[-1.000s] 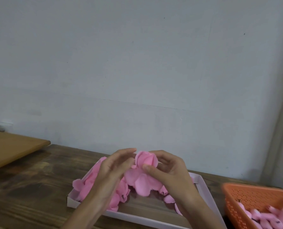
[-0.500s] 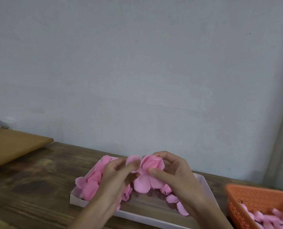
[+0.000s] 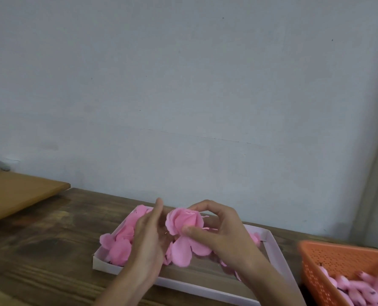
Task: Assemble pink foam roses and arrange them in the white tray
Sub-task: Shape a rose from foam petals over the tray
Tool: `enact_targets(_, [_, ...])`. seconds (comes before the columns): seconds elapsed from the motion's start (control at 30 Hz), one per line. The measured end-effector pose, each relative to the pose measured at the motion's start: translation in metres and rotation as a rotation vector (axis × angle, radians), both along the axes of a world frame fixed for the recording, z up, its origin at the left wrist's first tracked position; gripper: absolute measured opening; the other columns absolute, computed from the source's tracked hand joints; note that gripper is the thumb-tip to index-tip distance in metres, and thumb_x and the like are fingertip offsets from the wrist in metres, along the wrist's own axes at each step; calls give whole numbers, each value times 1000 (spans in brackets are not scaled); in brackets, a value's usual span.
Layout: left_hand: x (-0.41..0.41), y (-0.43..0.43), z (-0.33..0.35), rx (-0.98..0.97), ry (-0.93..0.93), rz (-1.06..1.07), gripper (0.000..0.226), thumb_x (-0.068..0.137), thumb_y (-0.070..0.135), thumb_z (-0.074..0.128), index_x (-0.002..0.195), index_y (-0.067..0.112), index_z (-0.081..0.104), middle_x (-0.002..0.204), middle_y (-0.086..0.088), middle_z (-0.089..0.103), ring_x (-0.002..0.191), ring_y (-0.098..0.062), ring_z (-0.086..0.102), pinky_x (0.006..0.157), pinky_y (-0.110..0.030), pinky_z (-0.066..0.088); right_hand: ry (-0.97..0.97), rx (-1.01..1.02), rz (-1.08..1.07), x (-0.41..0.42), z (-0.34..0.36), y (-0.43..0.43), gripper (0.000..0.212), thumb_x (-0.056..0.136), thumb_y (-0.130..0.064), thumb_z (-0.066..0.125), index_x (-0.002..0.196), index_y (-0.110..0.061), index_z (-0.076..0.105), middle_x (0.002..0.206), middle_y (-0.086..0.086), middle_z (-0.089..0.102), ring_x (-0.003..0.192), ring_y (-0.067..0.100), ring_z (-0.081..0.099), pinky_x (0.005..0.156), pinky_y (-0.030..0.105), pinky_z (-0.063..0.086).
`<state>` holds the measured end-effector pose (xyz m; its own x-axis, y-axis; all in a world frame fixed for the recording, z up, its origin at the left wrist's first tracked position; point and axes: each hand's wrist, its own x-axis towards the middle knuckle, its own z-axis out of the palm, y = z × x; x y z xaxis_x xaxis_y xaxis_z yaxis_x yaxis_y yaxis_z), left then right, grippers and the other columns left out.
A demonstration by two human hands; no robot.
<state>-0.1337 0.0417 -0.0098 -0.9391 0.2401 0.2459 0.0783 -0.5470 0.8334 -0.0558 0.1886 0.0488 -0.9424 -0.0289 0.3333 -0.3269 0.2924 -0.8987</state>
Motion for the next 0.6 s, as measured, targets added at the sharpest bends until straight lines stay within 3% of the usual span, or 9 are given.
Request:
enact_targets(0.03, [0,1,1,-8,5,24,23,110,16,52,97,16,70,84,20,79,84,6,74,74,-15,59,13,19,-2,-1,-2,-3,18,84,-19,84,97,-25,74,98,2,78,79,19,74,55,30,55])
enact_targets(0.07, [-1,3,-2,-19,-4,66,24,109,9,53,93,22,66,76,27,75,76,13,70,65,-8,54,23,36,0,-2,-4,-7,18,83,-18,84,97,-24,74,99,-1,78,87,20,75,65,36,60])
enact_targets(0.1, [-2,6,-3,-19,-21,84,21,107,17,56,89,18,66,75,19,75,72,5,72,65,-15,56,29,53,3,-3,-6,-10,19,83,-18,85,97,-24,75,100,-4,77,90,20,75,73,38,61])
enact_targets(0.17, [-1,11,-5,58,-65,95,41,98,47,61,87,8,66,85,-11,70,81,-23,72,74,-39,57,31,77,7,-4,-12,-16,19,82,-17,85,95,-27,75,99,-7,76,91,17,74,77,37,61])
enact_targets(0.23, [-1,13,-7,160,-111,67,48,94,58,60,87,11,69,94,-18,66,91,-36,70,77,-47,56,37,101,-2,-5,-17,-20,20,80,-15,84,95,-27,76,99,-9,77,91,14,74,79,37,62])
enact_targets(0.33, [-4,13,-11,205,-186,24,55,95,67,56,86,15,73,96,-14,70,91,-34,74,69,-41,60,62,128,-34,-9,-23,-23,22,79,-12,84,96,-24,76,101,-12,76,91,11,74,82,34,62])
enact_targets(0.47, [-3,14,-10,252,-257,-15,66,90,76,55,90,14,78,102,-17,75,97,-34,76,73,-41,61,99,115,-36,-11,-28,-27,23,78,-8,81,94,-23,76,101,-13,76,88,12,73,82,36,62])
enact_targets(0.6, [-5,15,-14,263,-304,8,68,83,80,62,87,15,81,99,-17,77,96,-34,78,75,-44,61,207,138,-81,-13,-32,-31,23,75,-7,80,87,-22,67,99,-19,74,80,9,68,71,24,58])
